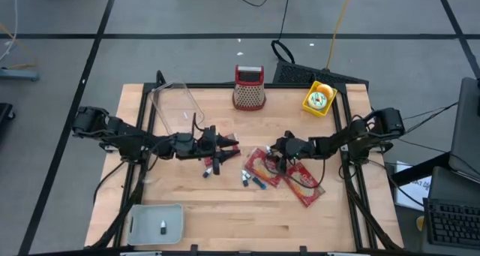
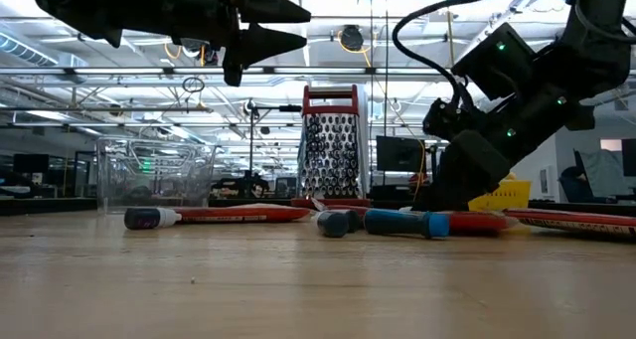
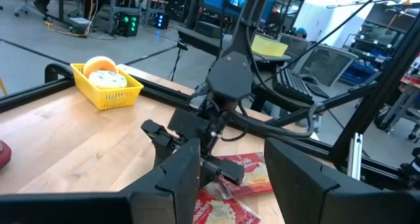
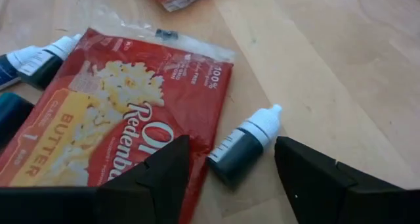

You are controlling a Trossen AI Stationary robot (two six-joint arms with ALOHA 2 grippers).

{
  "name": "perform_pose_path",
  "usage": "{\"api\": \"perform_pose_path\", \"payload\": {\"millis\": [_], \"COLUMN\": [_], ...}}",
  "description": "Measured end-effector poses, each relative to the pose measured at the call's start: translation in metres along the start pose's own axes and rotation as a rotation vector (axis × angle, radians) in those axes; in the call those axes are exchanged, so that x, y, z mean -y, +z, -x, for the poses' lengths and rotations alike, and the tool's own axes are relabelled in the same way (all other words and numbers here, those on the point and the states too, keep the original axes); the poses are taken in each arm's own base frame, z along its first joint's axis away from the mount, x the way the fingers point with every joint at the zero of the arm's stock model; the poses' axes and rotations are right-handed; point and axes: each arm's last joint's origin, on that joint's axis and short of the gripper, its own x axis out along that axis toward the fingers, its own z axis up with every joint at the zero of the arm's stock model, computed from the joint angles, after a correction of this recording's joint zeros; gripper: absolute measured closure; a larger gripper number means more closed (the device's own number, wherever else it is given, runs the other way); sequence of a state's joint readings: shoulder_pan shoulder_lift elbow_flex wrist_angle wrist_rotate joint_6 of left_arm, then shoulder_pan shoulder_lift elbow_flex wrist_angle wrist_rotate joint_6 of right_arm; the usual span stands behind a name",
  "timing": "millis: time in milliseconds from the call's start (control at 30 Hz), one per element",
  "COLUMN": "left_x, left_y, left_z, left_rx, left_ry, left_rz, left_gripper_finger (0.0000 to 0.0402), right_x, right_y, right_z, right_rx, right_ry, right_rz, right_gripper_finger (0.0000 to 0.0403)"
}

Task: Pick & Place Food Item
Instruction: Put the top green food coloring bottle into the gray bin

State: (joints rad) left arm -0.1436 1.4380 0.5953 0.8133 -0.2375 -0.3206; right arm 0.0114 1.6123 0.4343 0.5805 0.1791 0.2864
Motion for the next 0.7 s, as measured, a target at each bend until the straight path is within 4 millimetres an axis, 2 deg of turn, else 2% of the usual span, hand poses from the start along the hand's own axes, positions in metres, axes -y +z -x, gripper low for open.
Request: {"api": "perform_pose_path", "payload": {"millis": [700], "left_x": [-0.0006], "left_y": [-0.0018], "left_z": [0.0000], "left_rx": [-0.018], "left_ry": [0.006], "left_rz": [-0.004], "left_gripper_finger": [0.0229], "right_x": [0.0044], "right_y": [0.0023], "right_z": [0.0067], "right_rx": [-0.026], "right_ry": [-0.020], "right_rz": [-0.017], "right_gripper_finger": [0.0276]}}
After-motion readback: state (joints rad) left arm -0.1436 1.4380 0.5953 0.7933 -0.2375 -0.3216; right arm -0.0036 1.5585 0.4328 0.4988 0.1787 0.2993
